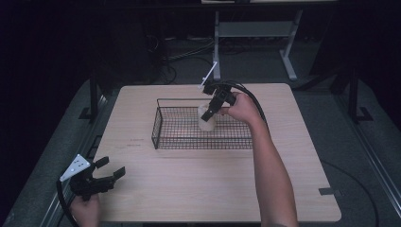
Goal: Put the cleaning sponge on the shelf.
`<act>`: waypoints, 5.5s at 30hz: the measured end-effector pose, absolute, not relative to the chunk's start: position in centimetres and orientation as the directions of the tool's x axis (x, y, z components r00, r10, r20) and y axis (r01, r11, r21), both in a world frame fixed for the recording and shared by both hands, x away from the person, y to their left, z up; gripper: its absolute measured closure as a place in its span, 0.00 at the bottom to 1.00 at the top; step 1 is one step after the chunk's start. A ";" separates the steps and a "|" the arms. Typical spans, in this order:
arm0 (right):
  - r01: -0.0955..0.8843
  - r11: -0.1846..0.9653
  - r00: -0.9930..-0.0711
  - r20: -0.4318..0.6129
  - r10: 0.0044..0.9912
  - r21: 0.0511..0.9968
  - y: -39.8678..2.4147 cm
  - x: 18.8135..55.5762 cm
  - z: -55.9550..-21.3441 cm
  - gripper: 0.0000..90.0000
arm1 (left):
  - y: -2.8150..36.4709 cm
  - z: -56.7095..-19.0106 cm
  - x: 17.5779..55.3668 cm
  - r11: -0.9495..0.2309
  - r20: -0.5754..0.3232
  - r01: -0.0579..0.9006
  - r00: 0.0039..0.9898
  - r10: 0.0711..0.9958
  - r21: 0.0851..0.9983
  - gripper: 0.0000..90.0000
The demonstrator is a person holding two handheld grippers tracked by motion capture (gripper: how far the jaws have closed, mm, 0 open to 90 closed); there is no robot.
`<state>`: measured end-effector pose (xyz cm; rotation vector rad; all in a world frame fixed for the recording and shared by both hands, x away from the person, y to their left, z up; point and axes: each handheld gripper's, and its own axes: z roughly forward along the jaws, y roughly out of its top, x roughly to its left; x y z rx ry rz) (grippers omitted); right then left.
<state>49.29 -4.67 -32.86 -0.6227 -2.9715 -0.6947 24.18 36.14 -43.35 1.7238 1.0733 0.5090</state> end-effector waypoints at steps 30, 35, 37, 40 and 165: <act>0.438 0.822 -0.899 0.160 0.408 0.366 -4.8 49.8 -37.4 0.31 | 36.1 -43.3 24.2 -0.101 -0.149 0.423 0.518 0.843 0.901 0.15; 0.439 0.819 -0.899 0.181 0.399 0.371 -4.7 49.6 -38.1 0.31 | 36.2 -43.3 24.1 -0.103 -0.147 0.422 0.519 0.842 0.901 0.15; 0.441 0.818 -0.898 0.180 0.402 0.369 -4.7 49.5 -38.4 0.31 | 36.2 -43.3 24.1 -0.103 -0.146 0.421 0.518 0.843 0.901 0.15; 0.437 0.820 -0.899 0.175 0.400 0.370 -4.8 49.4 -38.7 0.31 | 36.2 -43.3 24.1 -0.099 -0.148 0.420 0.517 0.843 0.902 0.15; 0.384 0.763 -0.918 0.125 0.377 0.520 -12.9 38.7 -34.6 0.19 | 36.1 -43.4 23.5 -0.118 -0.133 0.432 0.507 0.852 0.894 0.15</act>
